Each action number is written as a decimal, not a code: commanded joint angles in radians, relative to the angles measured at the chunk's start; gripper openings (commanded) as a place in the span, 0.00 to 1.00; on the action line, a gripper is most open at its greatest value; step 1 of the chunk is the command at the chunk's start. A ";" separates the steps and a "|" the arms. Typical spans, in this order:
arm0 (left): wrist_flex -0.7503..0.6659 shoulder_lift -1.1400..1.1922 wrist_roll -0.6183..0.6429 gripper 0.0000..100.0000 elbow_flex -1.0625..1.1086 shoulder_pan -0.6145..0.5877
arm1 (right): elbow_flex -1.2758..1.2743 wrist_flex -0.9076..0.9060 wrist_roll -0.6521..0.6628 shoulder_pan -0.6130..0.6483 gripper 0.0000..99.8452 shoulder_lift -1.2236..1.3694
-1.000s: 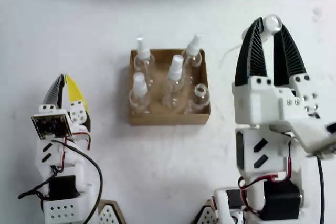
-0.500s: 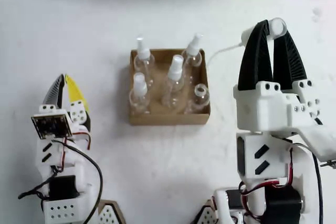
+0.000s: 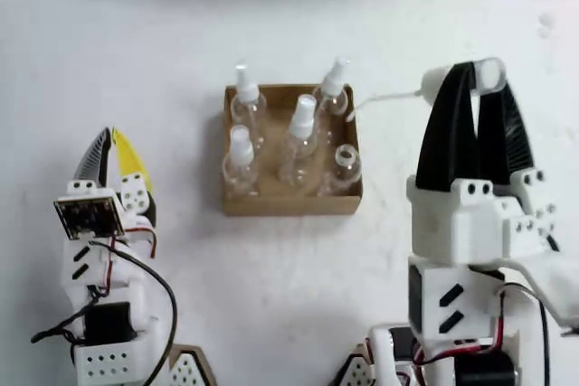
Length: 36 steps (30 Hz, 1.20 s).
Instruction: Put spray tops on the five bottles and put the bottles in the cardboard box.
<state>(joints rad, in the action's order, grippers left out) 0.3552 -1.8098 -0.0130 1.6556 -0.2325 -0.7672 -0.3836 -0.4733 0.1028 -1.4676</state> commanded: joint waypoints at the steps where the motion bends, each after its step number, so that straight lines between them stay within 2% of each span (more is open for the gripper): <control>1: -0.032 -0.015 -0.011 0.03 -0.018 0.004 | -0.080 0.094 -0.046 -0.005 0.02 -0.013; 7: -0.032 -0.015 -0.011 0.03 -0.018 0.004 | -0.290 0.363 0.035 -0.005 0.02 -0.013; 11: -0.032 -0.015 -0.011 0.03 -0.018 0.004 | -0.391 0.406 0.046 -0.005 0.02 -0.016; 21: -0.032 -0.015 -0.011 0.03 -0.018 0.004 | -0.374 0.409 0.048 -0.004 0.02 -0.024; 27: -0.032 -0.015 -0.011 0.03 -0.017 0.004 | -0.370 0.236 0.140 0.002 0.02 -0.025; 36: -0.032 -0.015 -0.011 0.03 -0.017 0.007 | -0.376 0.182 0.147 0.022 0.02 -0.024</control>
<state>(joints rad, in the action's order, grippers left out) 0.3552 -1.8098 -0.0130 1.6556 -0.2325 -1.1722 -0.2010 -0.3399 0.1120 -1.4814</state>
